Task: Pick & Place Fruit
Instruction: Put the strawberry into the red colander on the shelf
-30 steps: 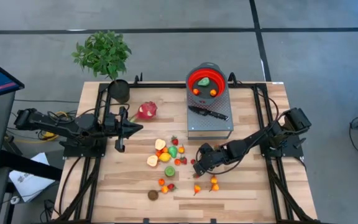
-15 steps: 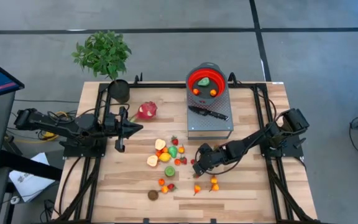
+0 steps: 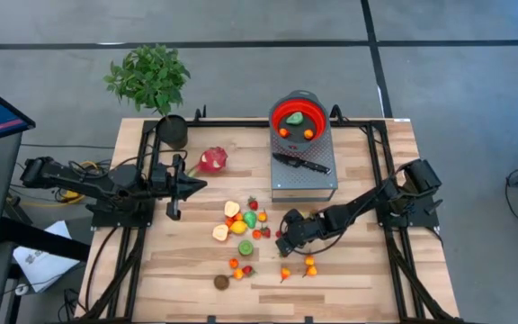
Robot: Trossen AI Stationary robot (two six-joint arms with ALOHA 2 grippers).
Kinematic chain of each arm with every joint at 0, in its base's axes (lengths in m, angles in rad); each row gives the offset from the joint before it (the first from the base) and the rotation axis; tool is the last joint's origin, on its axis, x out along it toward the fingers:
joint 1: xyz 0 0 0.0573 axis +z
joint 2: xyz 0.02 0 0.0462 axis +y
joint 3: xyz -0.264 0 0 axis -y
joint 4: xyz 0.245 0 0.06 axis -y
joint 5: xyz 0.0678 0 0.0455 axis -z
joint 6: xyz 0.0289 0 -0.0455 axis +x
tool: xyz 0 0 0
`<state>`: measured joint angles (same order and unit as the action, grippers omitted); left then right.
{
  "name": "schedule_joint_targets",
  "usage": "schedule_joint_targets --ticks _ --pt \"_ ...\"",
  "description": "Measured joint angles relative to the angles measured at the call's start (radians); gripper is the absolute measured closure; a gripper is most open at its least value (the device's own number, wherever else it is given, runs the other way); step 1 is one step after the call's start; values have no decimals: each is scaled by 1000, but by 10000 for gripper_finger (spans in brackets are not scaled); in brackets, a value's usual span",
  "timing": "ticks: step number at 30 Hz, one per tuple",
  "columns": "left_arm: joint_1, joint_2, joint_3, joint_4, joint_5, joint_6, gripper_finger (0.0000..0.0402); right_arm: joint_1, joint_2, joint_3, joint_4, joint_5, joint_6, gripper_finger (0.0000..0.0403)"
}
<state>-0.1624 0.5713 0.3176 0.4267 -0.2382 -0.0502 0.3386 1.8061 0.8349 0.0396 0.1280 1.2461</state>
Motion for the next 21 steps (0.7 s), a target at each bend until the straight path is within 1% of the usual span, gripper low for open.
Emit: schedule_joint_targets --ticks 5,13,16,21 --pt "0 0 0 0 0 0 399 0 0 0 -4 0 0 398" --pt "0 0 0 0 0 0 399 1 -18 1 -2 -5 -37 400" --pt "0 0 0 0 0 0 399 1 -58 2 -3 -7 -60 402" --pt "0 0 0 0 0 0 399 -9 -158 2 -6 0 -127 402"
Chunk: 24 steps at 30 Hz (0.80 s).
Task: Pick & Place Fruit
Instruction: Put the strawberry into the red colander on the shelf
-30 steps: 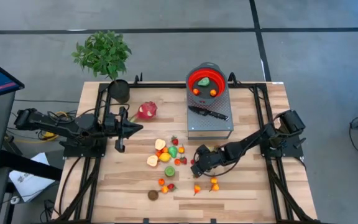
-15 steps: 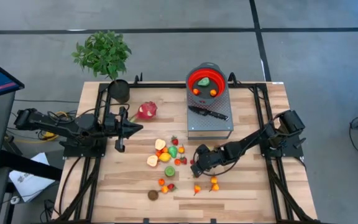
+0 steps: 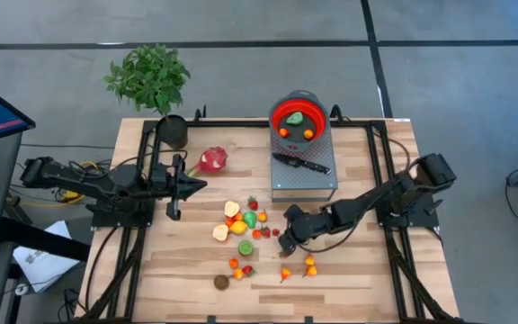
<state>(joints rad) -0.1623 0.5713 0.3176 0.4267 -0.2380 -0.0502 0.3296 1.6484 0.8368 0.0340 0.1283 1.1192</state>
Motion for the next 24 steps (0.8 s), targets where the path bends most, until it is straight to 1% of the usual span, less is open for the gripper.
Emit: schedule_joint_targets --ticks 7,14,20,24 --pt "0 0 0 0 0 0 399 -52 -151 1 -16 33 -141 402" --pt "0 0 0 0 0 0 399 -123 -275 2 -58 75 -307 403" --pt "0 0 0 0 0 0 399 -182 -375 2 -55 137 -467 403" --pt "0 0 0 0 0 0 399 -221 -450 2 -58 156 -597 403"
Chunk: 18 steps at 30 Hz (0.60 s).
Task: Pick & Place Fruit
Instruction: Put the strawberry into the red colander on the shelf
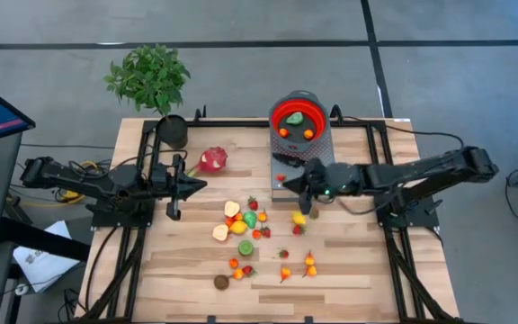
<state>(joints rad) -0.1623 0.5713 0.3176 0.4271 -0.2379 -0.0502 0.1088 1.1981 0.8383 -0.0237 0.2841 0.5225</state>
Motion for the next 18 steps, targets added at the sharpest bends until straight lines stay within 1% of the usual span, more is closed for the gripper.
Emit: schedule_joint_targets --ticks 6,10,15,18 --pt "0 0 0 0 0 0 399 -89 -111 0 -8 6 -178 403" --pt "0 0 0 0 0 0 399 -168 -159 0 -6 6 -279 403" --pt "0 0 0 0 0 0 399 -280 -171 0 4 6 -343 403" --pt "0 0 0 1 0 0 399 -338 -144 36 -35 6 -353 403"
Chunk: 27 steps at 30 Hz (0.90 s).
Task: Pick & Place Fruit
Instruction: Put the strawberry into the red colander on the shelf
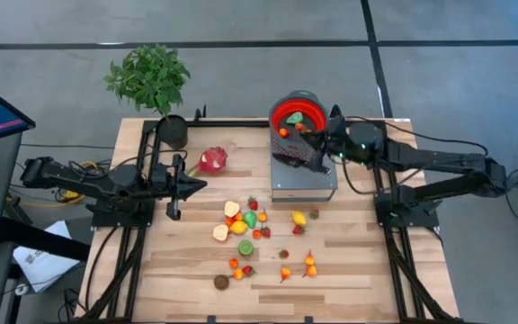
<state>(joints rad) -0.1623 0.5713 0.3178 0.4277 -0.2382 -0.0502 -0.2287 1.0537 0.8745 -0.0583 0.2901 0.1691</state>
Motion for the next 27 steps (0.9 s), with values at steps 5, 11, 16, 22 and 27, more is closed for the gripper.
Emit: schedule_joint_targets --ticks 5,11,16,22,27 --pt "0 0 0 1 0 0 399 -43 99 118 -152 0 -73 403" --pt "0 0 0 1 0 0 399 -84 275 329 -375 0 -195 403" --pt "0 0 0 2 0 0 399 -133 428 507 -488 0 -310 403" --pt "0 0 0 1 0 0 399 -208 597 682 -647 0 -364 403" --pt "0 0 0 1 0 0 399 -255 685 769 -802 0 -364 403"
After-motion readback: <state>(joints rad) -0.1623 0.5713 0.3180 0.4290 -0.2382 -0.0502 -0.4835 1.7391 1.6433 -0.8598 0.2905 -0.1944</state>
